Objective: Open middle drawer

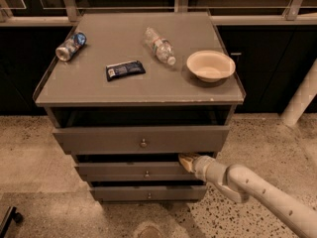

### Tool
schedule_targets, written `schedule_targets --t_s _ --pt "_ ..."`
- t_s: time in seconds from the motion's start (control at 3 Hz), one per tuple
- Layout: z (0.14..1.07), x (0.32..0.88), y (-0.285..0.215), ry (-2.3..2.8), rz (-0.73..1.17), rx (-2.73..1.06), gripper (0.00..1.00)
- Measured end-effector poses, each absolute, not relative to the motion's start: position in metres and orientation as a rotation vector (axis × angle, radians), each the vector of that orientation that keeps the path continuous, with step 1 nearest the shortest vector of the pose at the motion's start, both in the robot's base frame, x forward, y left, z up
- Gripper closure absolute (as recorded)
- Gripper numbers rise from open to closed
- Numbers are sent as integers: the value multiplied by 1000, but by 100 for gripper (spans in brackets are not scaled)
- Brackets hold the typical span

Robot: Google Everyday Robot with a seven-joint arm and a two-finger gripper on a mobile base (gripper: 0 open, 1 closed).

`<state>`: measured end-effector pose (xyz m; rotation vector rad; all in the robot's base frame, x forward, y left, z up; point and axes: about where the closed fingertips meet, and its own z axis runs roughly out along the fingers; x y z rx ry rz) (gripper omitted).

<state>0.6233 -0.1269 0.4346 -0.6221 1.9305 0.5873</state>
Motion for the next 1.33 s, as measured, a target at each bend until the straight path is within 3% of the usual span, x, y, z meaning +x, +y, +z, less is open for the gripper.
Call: schedule_targets --t_s 1.33 --pt "447 590 -144 2057 597 -651 100"
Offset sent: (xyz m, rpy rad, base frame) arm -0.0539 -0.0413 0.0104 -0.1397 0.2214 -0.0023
